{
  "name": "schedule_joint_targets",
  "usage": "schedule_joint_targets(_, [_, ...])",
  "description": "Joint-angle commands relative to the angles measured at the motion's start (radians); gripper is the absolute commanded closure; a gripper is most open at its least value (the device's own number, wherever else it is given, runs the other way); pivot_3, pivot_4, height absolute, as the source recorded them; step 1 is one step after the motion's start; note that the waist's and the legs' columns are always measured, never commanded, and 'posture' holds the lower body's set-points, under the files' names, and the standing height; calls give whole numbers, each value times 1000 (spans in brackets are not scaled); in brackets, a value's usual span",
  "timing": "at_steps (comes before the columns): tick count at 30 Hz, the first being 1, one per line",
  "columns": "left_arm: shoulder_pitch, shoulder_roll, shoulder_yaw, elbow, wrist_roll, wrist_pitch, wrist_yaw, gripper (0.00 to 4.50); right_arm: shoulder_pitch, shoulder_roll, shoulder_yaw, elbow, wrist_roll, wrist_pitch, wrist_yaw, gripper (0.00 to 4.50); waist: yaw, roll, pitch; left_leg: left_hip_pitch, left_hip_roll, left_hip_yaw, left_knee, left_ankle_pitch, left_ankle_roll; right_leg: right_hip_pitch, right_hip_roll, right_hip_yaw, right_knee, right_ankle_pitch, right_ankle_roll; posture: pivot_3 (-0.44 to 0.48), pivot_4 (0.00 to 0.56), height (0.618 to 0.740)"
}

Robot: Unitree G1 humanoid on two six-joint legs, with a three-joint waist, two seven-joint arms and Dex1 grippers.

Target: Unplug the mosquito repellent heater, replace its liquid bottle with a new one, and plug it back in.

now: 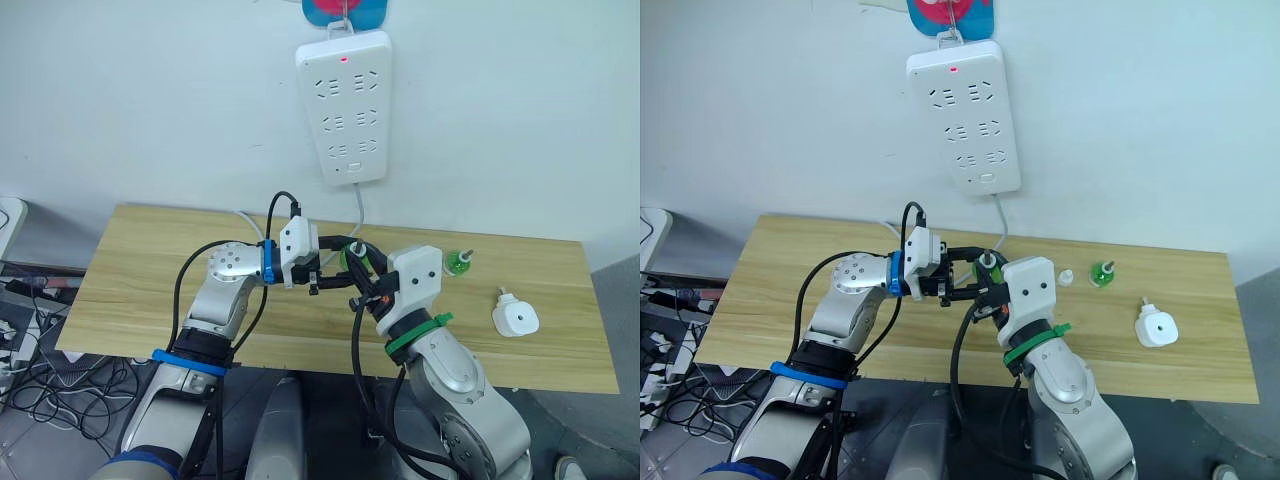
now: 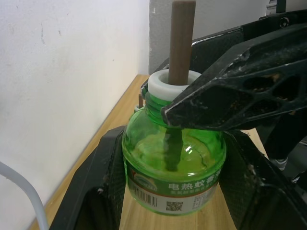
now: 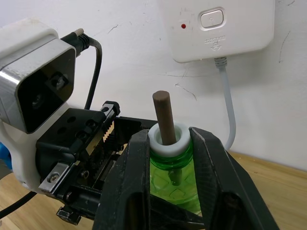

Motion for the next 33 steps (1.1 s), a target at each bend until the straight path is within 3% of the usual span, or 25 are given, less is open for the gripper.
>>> schedule_joint_targets(1, [9,-5,-9,-29,-19,-26,-27,2227,-4,13,-14,-30,11,-20,13,3663,0,0,0,0,0,0,0,0,0,0,0,0,0,0,0,29,342,740])
schedule_joint_targets(4, [9,-11,-7,-29,-24,-43,-32,2227,-9,6,-37,-46,18,-4,23,3663,0,0,-1,0,0,0,0,0,0,0,0,0,0,0,0,29,342,740])
schedule_joint_targets(5, [10,-13,-5,-30,-28,-38,-31,1514,-11,6,-44,-50,20,1,26,3663,0,0,-1,0,0,0,0,0,0,0,0,0,0,0,0,29,342,740])
schedule_joint_targets(10, [16,-6,14,-47,-60,-17,-49,103,-3,-1,-91,-64,29,14,25,3663,0,0,-1,0,0,0,0,0,0,0,0,0,0,0,0,22,336,740])
schedule_joint_targets(16, [28,12,65,-88,-91,9,-6,47,0,68,-278,-145,181,123,23,3663,0,0,-1,0,0,0,0,0,0,0,0,0,1,0,0,20,336,740])
schedule_joint_targets(19, [56,-7,80,-137,-90,-37,29,47,-30,186,-464,-189,430,252,-32,3663,0,0,-1,0,0,0,0,0,0,0,0,0,1,0,0,15,333,740])
schedule_joint_targets(22, [63,-46,76,-174,-82,-81,69,47,-46,241,-592,-185,788,266,-217,3663,-1,0,-2,0,0,0,1,0,0,1,-1,-1,1,0,0,11,337,740])
schedule_joint_targets(27, [64,-95,60,-200,-47,-145,138,47,-49,137,-592,-150,1204,119,-500,3663,-13,-1,-2,0,0,2,1,0,0,1,-1,-1,1,0,0,8,334,740])
schedule_joint_targets(33, [92,-114,23,-220,-28,-167,175,47,-108,100,-514,-146,1337,-58,-697,3663,-26,0,-2,0,0,2,1,0,0,1,0,0,2,0,0,2,338,740])
